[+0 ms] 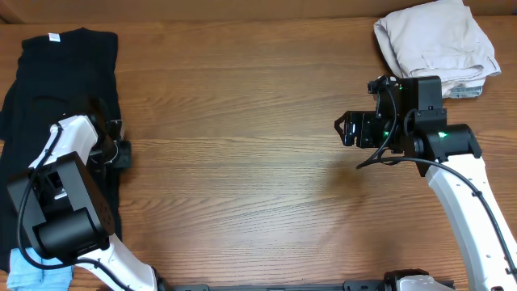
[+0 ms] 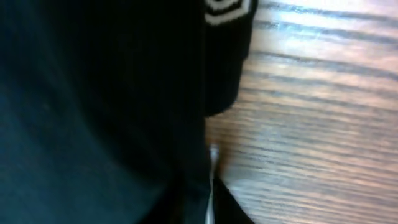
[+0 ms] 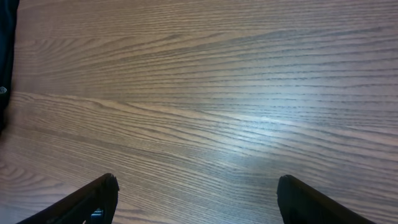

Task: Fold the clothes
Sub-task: 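Reach the left gripper to the black t-shirt on the left pile, then grasp the black t-shirt with the left gripper and drag it rightward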

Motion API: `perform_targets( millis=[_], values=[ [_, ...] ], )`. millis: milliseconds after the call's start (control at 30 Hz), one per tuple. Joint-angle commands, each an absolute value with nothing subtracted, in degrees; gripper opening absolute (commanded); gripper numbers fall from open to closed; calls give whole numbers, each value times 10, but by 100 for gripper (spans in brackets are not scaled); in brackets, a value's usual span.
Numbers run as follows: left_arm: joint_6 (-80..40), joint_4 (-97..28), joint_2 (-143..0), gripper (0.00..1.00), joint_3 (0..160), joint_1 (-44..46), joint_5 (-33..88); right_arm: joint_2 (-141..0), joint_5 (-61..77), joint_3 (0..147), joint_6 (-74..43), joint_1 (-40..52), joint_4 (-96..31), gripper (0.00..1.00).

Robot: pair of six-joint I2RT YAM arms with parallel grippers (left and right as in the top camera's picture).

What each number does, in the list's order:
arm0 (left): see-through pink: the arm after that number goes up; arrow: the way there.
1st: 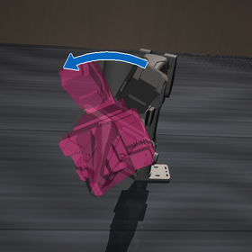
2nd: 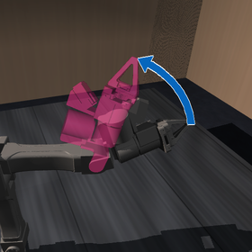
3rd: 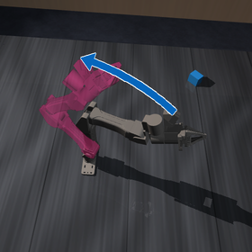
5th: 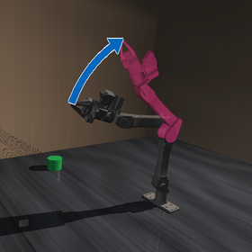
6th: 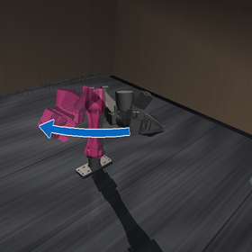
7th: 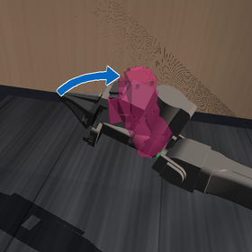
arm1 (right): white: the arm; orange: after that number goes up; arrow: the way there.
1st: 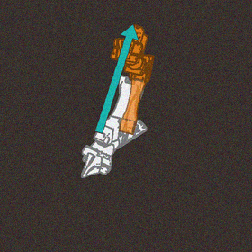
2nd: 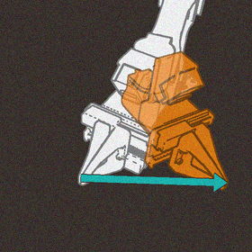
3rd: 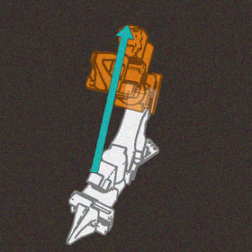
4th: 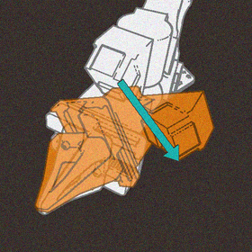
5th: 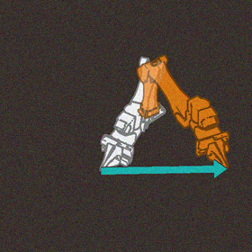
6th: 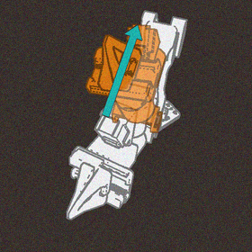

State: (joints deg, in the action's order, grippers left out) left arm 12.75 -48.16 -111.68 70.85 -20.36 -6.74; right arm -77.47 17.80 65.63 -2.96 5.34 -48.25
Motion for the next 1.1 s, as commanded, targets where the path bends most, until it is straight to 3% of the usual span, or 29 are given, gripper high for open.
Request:
perform_targets(
  millis=[0,233,467,667,767,833,1067],
  values=[
    [131,-477,-1128,4,704,-202,-57,-774,181,660,-28,56,-482,85],
    [98,-585,-1127,4,804,-176,19,-774,181,660,-28,56,-481,85],
    [96,-804,-1127,4,1063,-132,110,-774,181,660,-33,56,-481,83],
    [96,-917,-1127,4,1281,-78,172,-774,181,660,-35,56,-481,84],
    [96,-927,-1127,4,1350,-32,239,-774,181,660,-35,56,-481,83],
    [96,-917,-1127,4,1370,7,255,-774,181,660,-43,54,-481,75],
    [74,-832,-1147,4,1370,158,260,-761,162,665,-110,8,-484,74]
  ],
)
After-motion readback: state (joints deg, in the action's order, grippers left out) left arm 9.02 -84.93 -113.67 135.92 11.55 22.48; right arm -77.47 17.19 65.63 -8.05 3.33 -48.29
